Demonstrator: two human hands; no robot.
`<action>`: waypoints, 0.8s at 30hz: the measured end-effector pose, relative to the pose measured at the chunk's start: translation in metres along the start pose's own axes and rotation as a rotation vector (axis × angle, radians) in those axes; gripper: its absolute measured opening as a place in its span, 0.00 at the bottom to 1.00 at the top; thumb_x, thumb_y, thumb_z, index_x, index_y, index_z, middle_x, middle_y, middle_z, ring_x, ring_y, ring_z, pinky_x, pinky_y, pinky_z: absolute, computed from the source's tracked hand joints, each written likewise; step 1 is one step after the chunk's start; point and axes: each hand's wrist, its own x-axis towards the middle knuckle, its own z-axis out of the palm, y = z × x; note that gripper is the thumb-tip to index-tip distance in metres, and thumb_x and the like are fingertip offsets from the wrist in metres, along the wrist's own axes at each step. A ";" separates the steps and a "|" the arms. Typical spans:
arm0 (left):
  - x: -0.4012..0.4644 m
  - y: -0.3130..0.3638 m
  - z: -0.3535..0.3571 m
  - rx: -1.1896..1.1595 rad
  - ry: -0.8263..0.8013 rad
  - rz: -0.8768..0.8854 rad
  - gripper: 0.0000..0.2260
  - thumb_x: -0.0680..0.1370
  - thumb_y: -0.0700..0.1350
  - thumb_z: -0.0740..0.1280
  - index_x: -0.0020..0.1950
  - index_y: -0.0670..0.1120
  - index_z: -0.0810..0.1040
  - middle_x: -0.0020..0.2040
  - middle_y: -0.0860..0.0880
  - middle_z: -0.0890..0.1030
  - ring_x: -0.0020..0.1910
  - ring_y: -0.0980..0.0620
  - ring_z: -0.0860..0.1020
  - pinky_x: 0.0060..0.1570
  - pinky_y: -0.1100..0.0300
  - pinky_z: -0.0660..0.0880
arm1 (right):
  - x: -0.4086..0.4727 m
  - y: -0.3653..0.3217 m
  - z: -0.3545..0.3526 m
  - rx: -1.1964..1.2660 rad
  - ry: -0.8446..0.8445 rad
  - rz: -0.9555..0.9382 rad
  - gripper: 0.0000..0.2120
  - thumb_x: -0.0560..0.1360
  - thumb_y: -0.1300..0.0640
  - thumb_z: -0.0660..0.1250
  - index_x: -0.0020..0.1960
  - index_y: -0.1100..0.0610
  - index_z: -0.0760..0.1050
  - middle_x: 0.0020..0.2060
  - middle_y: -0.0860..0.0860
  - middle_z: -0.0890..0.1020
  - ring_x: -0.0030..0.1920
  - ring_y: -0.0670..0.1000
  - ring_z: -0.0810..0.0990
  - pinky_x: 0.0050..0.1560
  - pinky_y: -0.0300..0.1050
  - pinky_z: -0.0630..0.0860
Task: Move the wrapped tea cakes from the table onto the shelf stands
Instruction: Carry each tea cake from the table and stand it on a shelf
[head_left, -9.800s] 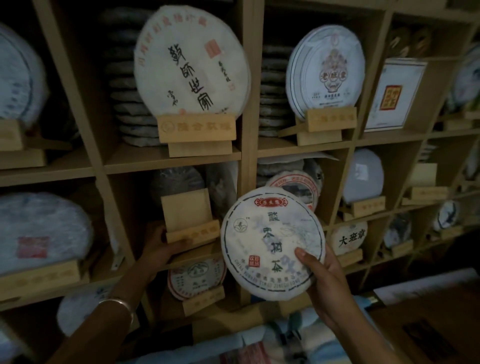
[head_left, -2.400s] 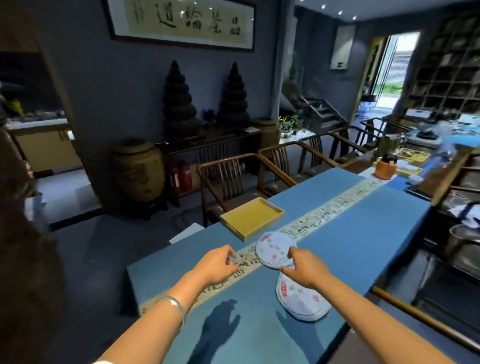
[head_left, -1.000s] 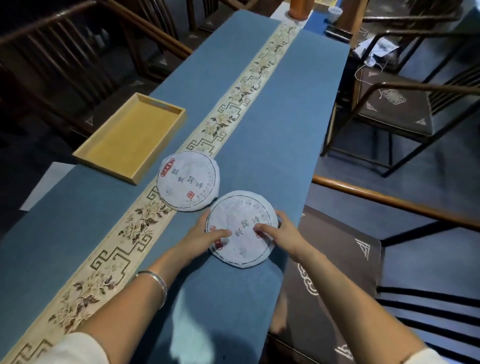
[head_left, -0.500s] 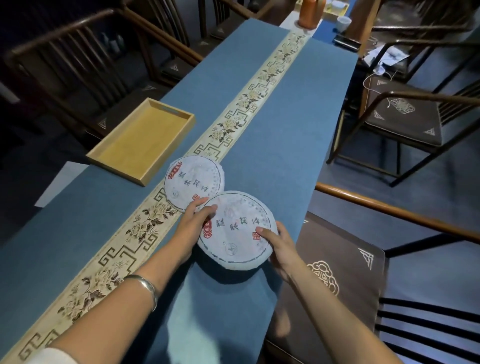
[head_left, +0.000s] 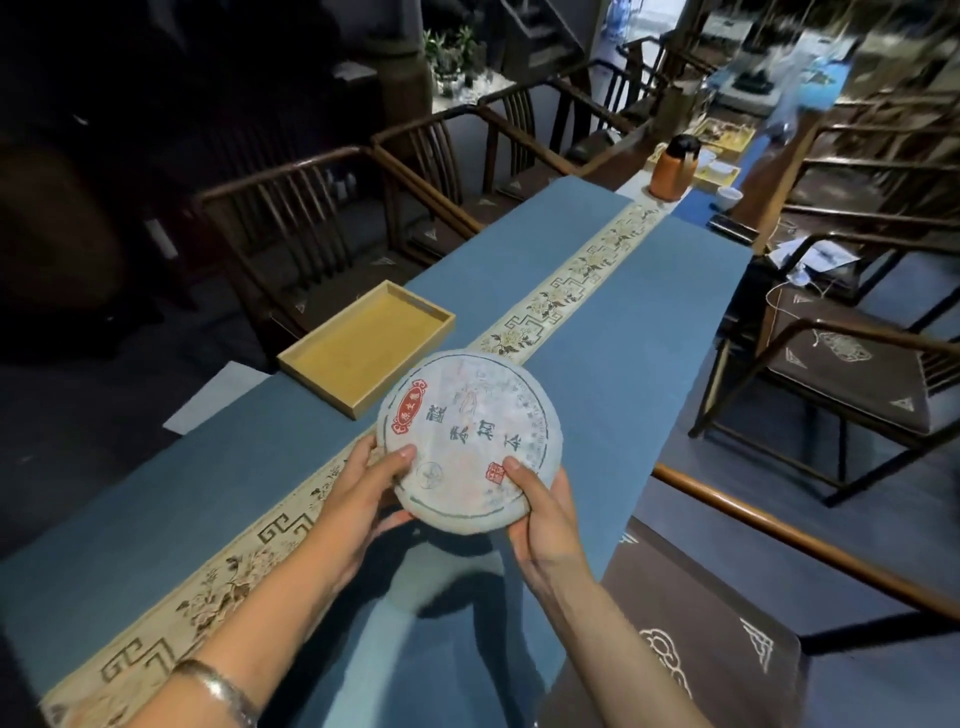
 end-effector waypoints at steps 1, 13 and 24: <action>-0.005 0.000 0.001 -0.033 0.015 0.023 0.28 0.67 0.52 0.77 0.66 0.58 0.73 0.59 0.53 0.83 0.58 0.51 0.81 0.50 0.50 0.81 | -0.003 0.003 0.010 -0.010 -0.027 0.006 0.27 0.69 0.65 0.72 0.68 0.61 0.71 0.60 0.60 0.82 0.61 0.59 0.81 0.53 0.52 0.82; -0.072 0.016 -0.069 -0.463 0.193 0.182 0.29 0.67 0.37 0.75 0.68 0.44 0.73 0.61 0.41 0.82 0.59 0.42 0.81 0.49 0.49 0.82 | -0.049 0.045 0.090 -0.175 -0.437 0.250 0.25 0.70 0.65 0.70 0.67 0.59 0.73 0.60 0.60 0.82 0.61 0.59 0.81 0.57 0.54 0.81; -0.209 0.064 -0.187 -0.423 0.507 0.444 0.29 0.65 0.36 0.74 0.66 0.43 0.76 0.59 0.40 0.83 0.58 0.40 0.81 0.51 0.47 0.82 | -0.087 0.080 0.207 -0.511 -0.660 0.462 0.37 0.69 0.30 0.65 0.66 0.56 0.75 0.57 0.58 0.84 0.56 0.59 0.83 0.54 0.56 0.81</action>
